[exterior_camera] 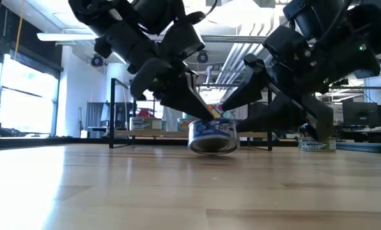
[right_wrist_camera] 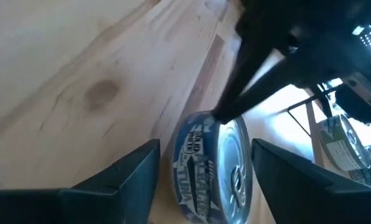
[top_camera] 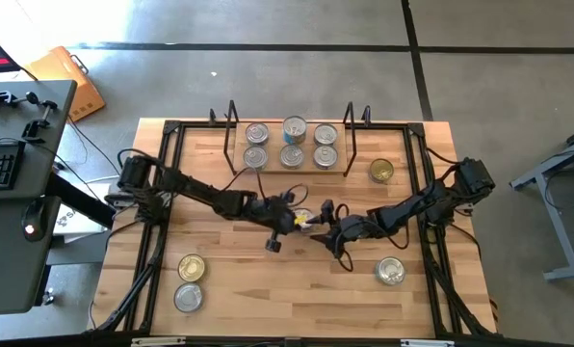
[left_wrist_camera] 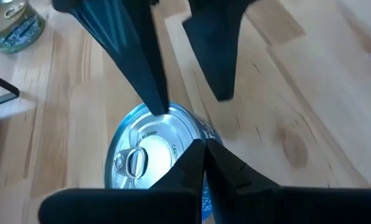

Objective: Stack canned seafood by type on shelf
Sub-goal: Stack the blue tuna can on top of the blue tuna can on the shelf

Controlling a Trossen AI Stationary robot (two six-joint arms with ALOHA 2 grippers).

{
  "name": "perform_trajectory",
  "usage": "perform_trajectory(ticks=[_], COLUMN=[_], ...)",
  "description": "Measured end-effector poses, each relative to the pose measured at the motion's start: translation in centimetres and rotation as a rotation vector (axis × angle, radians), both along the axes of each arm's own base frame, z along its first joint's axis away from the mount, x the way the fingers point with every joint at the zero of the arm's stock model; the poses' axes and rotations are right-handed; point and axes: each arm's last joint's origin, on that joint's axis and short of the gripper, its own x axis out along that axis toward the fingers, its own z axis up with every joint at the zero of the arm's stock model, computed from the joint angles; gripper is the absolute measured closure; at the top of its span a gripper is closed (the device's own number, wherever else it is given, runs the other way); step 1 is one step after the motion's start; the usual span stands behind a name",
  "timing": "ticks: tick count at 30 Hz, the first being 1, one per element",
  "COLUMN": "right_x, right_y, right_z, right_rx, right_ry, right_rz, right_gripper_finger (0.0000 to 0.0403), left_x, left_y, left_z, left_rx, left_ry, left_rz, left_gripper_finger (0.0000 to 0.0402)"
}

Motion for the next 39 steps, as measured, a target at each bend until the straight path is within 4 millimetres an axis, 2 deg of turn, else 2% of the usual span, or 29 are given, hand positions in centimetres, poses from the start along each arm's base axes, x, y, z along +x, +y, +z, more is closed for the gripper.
perform_trajectory(ticks=[5, 12, 15, 21, 24, 27, 30, 33, 36, 39], right_x=[-0.2, -0.2, -0.2, -0.2, 0.0, 0.5, 2.2, 3.7, 5.3, 6.1], right_y=[-0.1, -0.3, -0.3, -0.2, -0.2, -0.2, 0.1, -0.2, -1.6, -4.0], right_z=[-0.3, -0.2, -0.2, -0.4, -0.1, 0.2, 2.1, 4.1, 7.0, 10.2], right_rx=[-0.051, -0.081, -0.051, 0.016, 0.076, 0.084, 0.033, -0.058, -0.103, -0.18], right_ry=[0.035, 0.023, 0.021, 0.024, -0.007, 0.013, 0.005, 0.104, 0.184, 0.274], right_rz=[0.015, -0.066, -0.08, -0.113, -0.148, -0.199, -0.273, -0.366, -0.477, -0.593], right_gripper_finger=[0.0157, 0.0164, 0.0189, 0.0284, 0.0283, 0.0283, 0.0283, 0.0283, 0.0283, 0.0283], left_x=[0.4, 0.7, 0.7, 0.5, -0.3, -1.9, -3.7, -5.1, -6.1, -6.8], left_y=[0.7, 1.0, 1.0, 0.7, 0.4, 0.0, -0.3, -0.7, -1.6, -2.5], left_z=[0.5, 0.8, 0.8, 1.1, 2.3, 3.4, 4.3, 4.6, 3.4, 1.8], left_rx=[-0.052, -0.086, -0.095, -0.079, -0.03, 0.057, 0.145, 0.179, 0.161, 0.116], left_ry=[-0.059, -0.101, -0.098, -0.086, -0.059, 0.02, 0.101, 0.143, 0.093, -0.014], left_rz=[-0.026, -0.043, -0.038, -0.025, 0.016, 0.112, 0.232, 0.338, 0.365, 0.34], left_gripper_finger=[0.0401, 0.0401, 0.0401, 0.0401, 0.0401, 0.0401, 0.0401, 0.0401, 0.0401, 0.0401])
